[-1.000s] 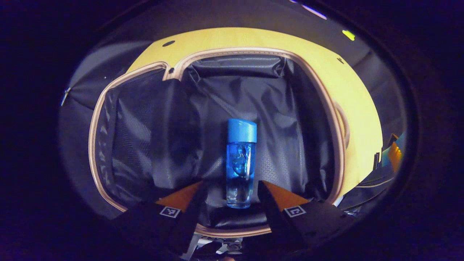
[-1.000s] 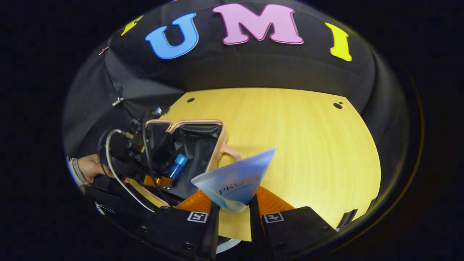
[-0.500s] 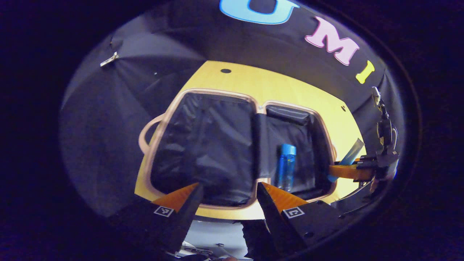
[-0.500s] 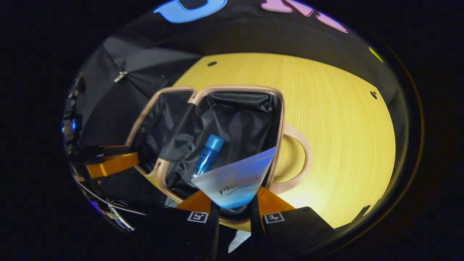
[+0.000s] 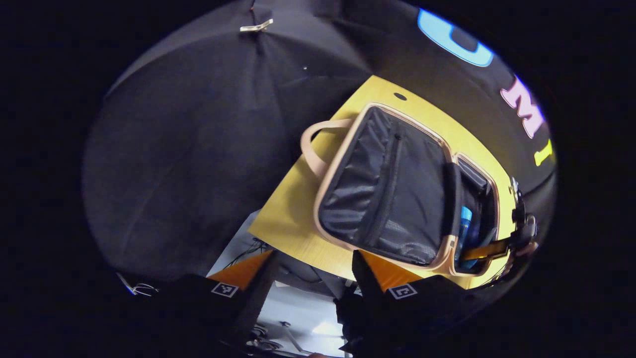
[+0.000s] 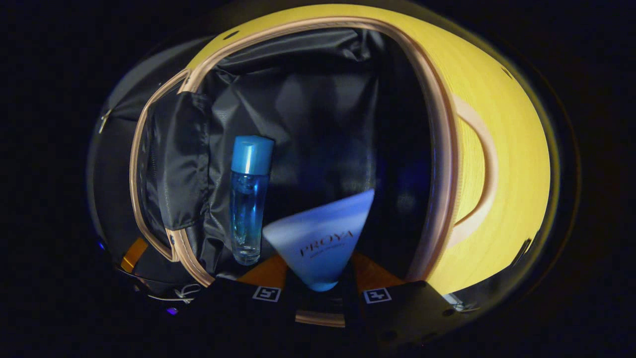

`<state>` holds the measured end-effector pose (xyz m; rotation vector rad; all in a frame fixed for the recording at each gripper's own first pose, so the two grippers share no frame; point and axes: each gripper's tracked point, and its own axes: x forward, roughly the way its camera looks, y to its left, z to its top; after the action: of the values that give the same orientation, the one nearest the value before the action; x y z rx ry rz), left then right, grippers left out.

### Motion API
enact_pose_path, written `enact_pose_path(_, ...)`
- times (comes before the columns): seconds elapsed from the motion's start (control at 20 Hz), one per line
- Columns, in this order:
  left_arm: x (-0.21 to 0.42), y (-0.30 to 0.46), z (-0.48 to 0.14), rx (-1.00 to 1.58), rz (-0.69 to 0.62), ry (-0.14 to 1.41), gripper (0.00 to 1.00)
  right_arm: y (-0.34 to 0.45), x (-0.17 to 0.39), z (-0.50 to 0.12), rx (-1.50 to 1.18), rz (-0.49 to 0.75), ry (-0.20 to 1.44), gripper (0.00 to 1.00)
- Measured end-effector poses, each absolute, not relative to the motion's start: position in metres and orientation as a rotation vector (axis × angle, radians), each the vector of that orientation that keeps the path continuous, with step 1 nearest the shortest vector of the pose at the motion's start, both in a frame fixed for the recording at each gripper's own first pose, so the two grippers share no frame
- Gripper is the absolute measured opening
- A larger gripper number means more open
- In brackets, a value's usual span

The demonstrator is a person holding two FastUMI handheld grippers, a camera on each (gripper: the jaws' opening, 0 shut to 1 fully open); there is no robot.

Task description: First open the suitcase, pack the skin care products into it, and then close the suitcase.

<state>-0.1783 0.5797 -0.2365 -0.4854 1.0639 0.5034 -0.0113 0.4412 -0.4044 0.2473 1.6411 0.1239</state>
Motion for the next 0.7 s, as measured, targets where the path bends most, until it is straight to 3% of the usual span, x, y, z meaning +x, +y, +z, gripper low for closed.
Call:
enact_pose_path(0.1, -0.17, 0.597, -0.239, -0.506, 0.527, 1.048, 0.93, 0.456, -0.008, -0.388, 0.34, 0.155, 1.614, 0.48)
enact_pose_path(0.25, -0.142, 0.628, -0.232, -0.576, 0.547, 0.988, 0.94, 0.475, -0.003, -0.353, 0.418, 0.181, 1.501, 0.98)
enact_pose_path(0.45, -0.109, 0.663, -0.233, -0.692, 0.6, 0.949, 0.93, 0.459, 0.014, -0.305, 0.357, 0.266, 1.281, 0.98)
enact_pose_path(0.7, -0.075, 0.7, -0.266, -0.649, 0.645, 1.042, 0.94, 0.416, 0.042, -0.243, 0.204, 0.31, 0.992, 0.98)
